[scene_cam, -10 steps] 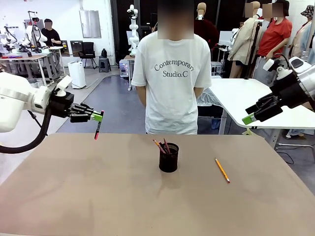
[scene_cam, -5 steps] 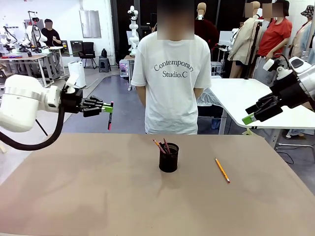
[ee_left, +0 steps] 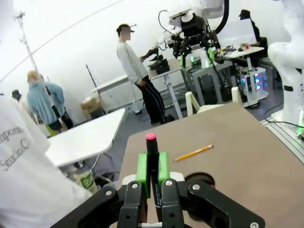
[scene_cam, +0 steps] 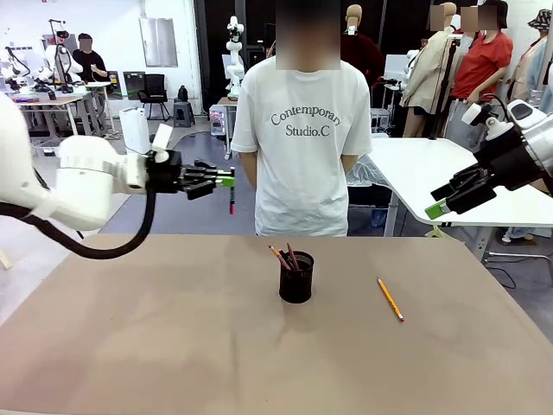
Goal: Place the pens into the pen holder.
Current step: Pick up a writing instrument from the table and place it into the Pen holder.
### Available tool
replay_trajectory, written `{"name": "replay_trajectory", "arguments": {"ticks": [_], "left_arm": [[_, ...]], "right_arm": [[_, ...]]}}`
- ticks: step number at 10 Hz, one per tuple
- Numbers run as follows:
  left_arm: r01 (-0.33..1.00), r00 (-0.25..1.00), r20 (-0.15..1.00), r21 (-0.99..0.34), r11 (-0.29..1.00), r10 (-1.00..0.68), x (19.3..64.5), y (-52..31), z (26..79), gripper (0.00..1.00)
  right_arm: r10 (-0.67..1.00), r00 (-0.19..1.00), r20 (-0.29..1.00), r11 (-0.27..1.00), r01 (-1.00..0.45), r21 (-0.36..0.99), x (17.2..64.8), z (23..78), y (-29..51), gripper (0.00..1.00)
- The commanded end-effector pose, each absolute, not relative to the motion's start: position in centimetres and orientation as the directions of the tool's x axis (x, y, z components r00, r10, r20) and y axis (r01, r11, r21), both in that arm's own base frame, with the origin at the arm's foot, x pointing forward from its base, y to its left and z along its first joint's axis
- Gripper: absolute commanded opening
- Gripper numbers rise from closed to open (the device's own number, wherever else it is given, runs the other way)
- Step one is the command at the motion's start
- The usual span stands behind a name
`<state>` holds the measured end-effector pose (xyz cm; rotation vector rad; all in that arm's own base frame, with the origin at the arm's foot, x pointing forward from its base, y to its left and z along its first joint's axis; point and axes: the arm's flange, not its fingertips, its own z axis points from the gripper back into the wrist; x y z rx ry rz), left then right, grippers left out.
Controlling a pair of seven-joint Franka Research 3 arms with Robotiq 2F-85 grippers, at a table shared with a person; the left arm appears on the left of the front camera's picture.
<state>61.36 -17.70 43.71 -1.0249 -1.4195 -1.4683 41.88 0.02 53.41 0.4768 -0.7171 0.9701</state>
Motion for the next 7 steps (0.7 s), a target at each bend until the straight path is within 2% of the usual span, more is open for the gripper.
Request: {"name": "replay_trajectory", "arguments": {"ticks": [1, 5, 7], "left_arm": [[0.925, -0.377, 0.926, 0.378, -0.039, 0.031, 62.8, -20.0, 43.2, 0.0], [0.907, -0.362, 0.927, 0.375, -0.191, 0.101, 62.4, -26.7, 41.2, 0.0], [0.904, -0.312, 0.934, 0.348, -0.249, 0.173, 62.2, -28.0, 40.3, 0.0]], "right_arm": [[0.551, 0.358, 0.754, 0.487, -0.871, 0.057, 41.9, 53.4, 0.2, 1.0], [0.551, 0.358, 0.754, 0.487, -0.871, 0.057, 41.9, 53.4, 0.2, 1.0], [0.551, 0.358, 0.754, 0.487, -0.871, 0.057, 41.9, 53.4, 0.2, 1.0]]}}
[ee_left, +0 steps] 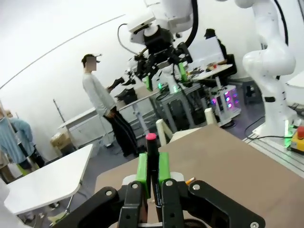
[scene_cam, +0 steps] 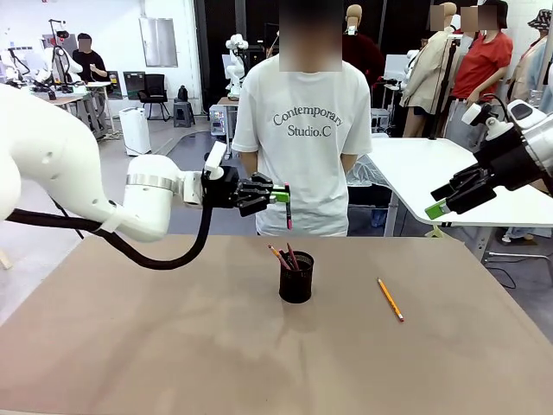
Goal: Place the pens into the pen holder.
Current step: Pick up a writing instrument from the table and place it into the Pen holder.
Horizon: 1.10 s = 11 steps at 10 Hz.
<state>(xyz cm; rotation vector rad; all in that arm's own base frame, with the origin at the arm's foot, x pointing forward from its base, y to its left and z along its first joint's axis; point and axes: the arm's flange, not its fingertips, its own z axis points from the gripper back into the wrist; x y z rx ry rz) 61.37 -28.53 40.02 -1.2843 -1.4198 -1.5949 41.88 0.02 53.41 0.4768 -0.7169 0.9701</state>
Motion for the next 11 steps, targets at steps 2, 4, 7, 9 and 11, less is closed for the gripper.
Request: {"name": "replay_trajectory", "arguments": {"ticks": [2, 4, 7, 9, 11], "left_arm": [[0.918, -0.334, 0.936, 0.35, -0.185, 0.11, 61.5, -27.7, 40.6, 0.0], [0.918, -0.334, 0.936, 0.35, -0.185, 0.11, 61.5, -27.7, 40.6, 0.0], [0.918, -0.254, 0.957, 0.284, -0.277, 0.139, 62.8, -29.7, 38.1, 0.0], [0.917, -0.221, 0.967, 0.249, -0.311, 0.124, 63.4, -30.8, 36.9, 0.0], [0.921, -0.184, 0.977, 0.208, -0.33, 0.105, 63.7, -31.8, 35.4, 0.0]], "right_arm": [[0.551, 0.358, 0.754, 0.487, -0.871, 0.057, 41.9, 53.4, 0.2, 1.0], [0.551, 0.358, 0.754, 0.487, -0.871, 0.057, 41.9, 53.4, 0.2, 1.0], [0.551, 0.358, 0.754, 0.487, -0.871, 0.057, 41.9, 53.4, 0.2, 1.0], [0.551, 0.358, 0.754, 0.487, -0.871, 0.057, 41.9, 53.4, 0.2, 1.0], [0.551, 0.358, 0.754, 0.487, -0.871, 0.057, 41.9, 53.4, 0.2, 1.0]]}}
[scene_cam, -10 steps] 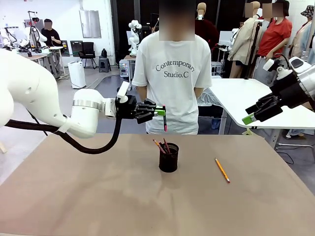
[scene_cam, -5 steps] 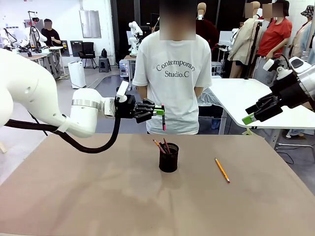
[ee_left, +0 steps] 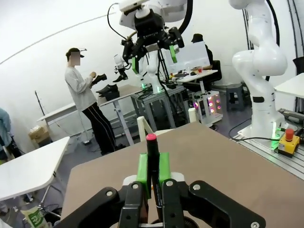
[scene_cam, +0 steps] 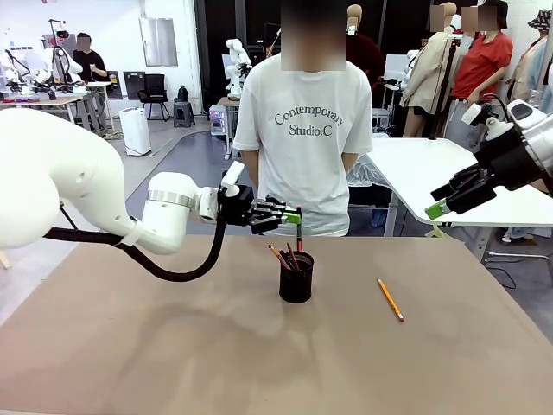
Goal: Place the pens into the pen holder.
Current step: Pick up a writing instrument from the table and place it into the Pen holder.
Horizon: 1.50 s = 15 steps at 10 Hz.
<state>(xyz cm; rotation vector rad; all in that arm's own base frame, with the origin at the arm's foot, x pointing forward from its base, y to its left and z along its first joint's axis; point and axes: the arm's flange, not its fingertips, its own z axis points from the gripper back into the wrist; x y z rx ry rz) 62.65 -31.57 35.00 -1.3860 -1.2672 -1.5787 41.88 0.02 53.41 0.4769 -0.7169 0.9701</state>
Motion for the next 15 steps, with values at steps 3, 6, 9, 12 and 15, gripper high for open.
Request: {"name": "replay_trajectory", "arguments": {"ticks": [3, 6, 9, 12, 15], "left_arm": [[0.918, -0.187, 0.978, 0.208, -0.337, 0.093, 63.8, -32.0, 35.0, 0.3], [0.916, -0.195, 0.976, 0.218, -0.337, 0.101, 63.5, -31.6, 35.5, 0.88], [0.908, -0.209, 0.973, 0.229, -0.351, 0.094, 63.2, -31.5, 35.9, 1.0], [0.905, -0.217, 0.974, 0.228, -0.36, 0.07, 62.7, -31.4, 36.3, 1.0], [0.907, -0.221, 0.972, 0.236, -0.348, 0.081, 63.3, -31.9, 35.8, 1.0]], "right_arm": [[0.551, 0.358, 0.754, 0.487, -0.871, 0.057, 41.9, 53.4, 0.2, 1.0], [0.551, 0.358, 0.754, 0.487, -0.871, 0.057, 41.9, 53.4, 0.2, 1.0], [0.551, 0.358, 0.754, 0.487, -0.871, 0.057, 41.9, 53.4, 0.2, 1.0], [0.551, 0.358, 0.754, 0.487, -0.871, 0.057, 41.9, 53.4, 0.2, 1.0], [0.551, 0.358, 0.754, 0.487, -0.871, 0.057, 41.9, 53.4, 0.2, 1.0]]}}
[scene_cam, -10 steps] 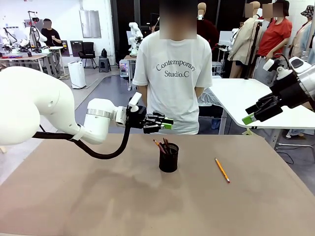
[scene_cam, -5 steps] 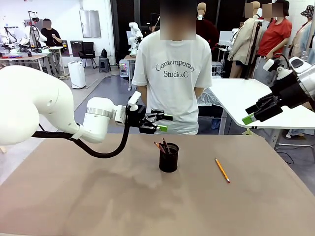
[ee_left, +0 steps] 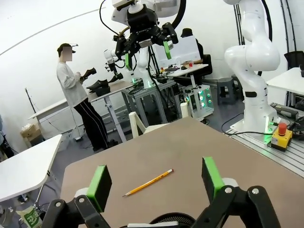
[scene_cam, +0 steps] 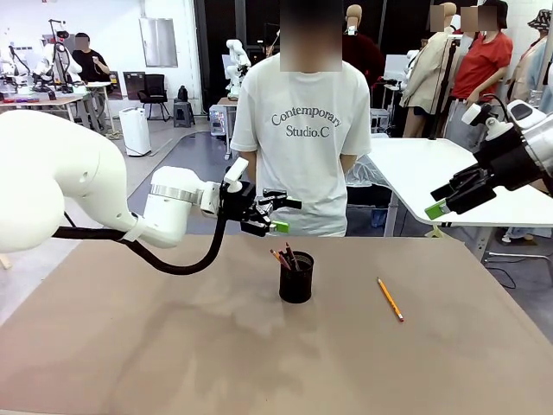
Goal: Place the pens into the pen holder.
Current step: Pick up a writing instrument from the table and place it into the Pen holder.
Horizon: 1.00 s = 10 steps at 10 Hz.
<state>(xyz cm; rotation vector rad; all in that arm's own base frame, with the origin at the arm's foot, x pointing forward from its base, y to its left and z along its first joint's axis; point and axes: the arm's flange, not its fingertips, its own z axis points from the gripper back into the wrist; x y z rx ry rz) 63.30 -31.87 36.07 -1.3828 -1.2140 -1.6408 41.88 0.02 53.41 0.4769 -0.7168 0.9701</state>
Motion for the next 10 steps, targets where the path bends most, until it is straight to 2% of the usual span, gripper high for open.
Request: {"name": "replay_trajectory", "arguments": {"ticks": [1, 3, 4, 6, 10], "left_arm": [[0.907, -0.221, 0.972, 0.236, -0.348, 0.081, 63.3, -31.9, 35.8, 1.0], [0.908, -0.218, 0.973, 0.23, -0.349, 0.076, 63.3, -31.9, 35.8, 1.0], [0.917, -0.198, 0.979, 0.166, -0.362, -0.055, 62.7, -30.2, 36.4, 1.0], [0.946, -0.121, 0.975, 0.056, -0.319, -0.186, 60.3, -27.1, 38.0, 1.0], [0.97, -0.088, 0.897, -0.022, -0.241, -0.434, 56.6, -19.9, 42.7, 1.0]], "right_arm": [[0.551, 0.358, 0.754, 0.487, -0.871, 0.057, 41.9, 53.4, 0.2, 1.0], [0.551, 0.358, 0.754, 0.487, -0.871, 0.057, 41.9, 53.4, 0.2, 1.0], [0.551, 0.358, 0.754, 0.487, -0.871, 0.057, 41.9, 53.4, 0.2, 1.0], [0.551, 0.358, 0.754, 0.487, -0.871, 0.057, 41.9, 53.4, 0.2, 1.0], [0.551, 0.358, 0.754, 0.487, -0.871, 0.057, 41.9, 53.4, 0.2, 1.0]]}}
